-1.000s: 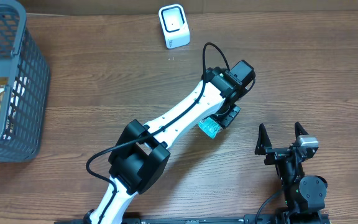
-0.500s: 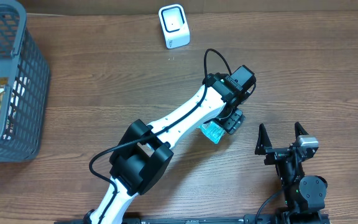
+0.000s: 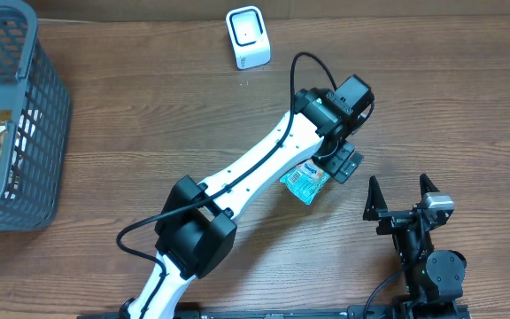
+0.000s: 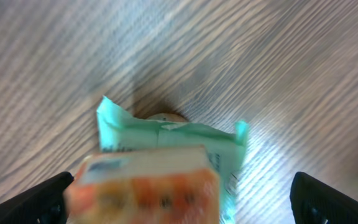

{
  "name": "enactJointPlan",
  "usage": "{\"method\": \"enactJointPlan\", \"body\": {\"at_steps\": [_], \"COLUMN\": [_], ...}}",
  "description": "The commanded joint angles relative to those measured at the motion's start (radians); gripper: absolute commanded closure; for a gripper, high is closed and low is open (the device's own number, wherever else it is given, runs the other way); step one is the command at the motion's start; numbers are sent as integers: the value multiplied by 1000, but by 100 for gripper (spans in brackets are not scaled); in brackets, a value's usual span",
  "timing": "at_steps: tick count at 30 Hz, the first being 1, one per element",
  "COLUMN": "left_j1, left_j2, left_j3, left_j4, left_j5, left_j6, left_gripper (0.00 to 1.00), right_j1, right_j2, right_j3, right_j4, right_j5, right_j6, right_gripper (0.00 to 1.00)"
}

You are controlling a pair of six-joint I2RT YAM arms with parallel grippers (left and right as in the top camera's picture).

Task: Scan the item barcode
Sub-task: 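Lower the green package onto the table and release it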

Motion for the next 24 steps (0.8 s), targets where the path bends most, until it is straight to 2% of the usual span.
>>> {"method": "enactJointPlan", "body": {"at_steps": [1, 7, 9, 10, 17, 20, 24], "left_j1": [-5, 28, 42, 47, 54, 53, 54], "left_j2": [-40, -40, -40, -40, -38, -37, -35], "left_j3": [40, 40, 40, 40, 40, 40, 39], "left_j4": [-13, -27, -46, -58, -117, -121, -120], "left_j5": [5, 5, 8, 8, 6, -3, 1], "left_j6": [-6, -27, -41, -41, -40, -40, -40], "left_gripper": [0, 2, 17, 20, 20, 27, 27], "right_j1": [-1, -1, -1, -1, -1, -1, -1], "right_j2": [-10, -10, -10, -10, -10, -10, -10], "right_j3": [-11, -11, -11, -11, -11, -11, -11], "right_j4": [2, 2, 2, 2, 2, 2, 2], "right_j5": [2, 2, 2, 2, 2, 2, 2], "right_j6": [-4, -4, -4, -4, -4, -4, -4], "right_gripper": [0, 0, 0, 0, 0, 0, 0]}}
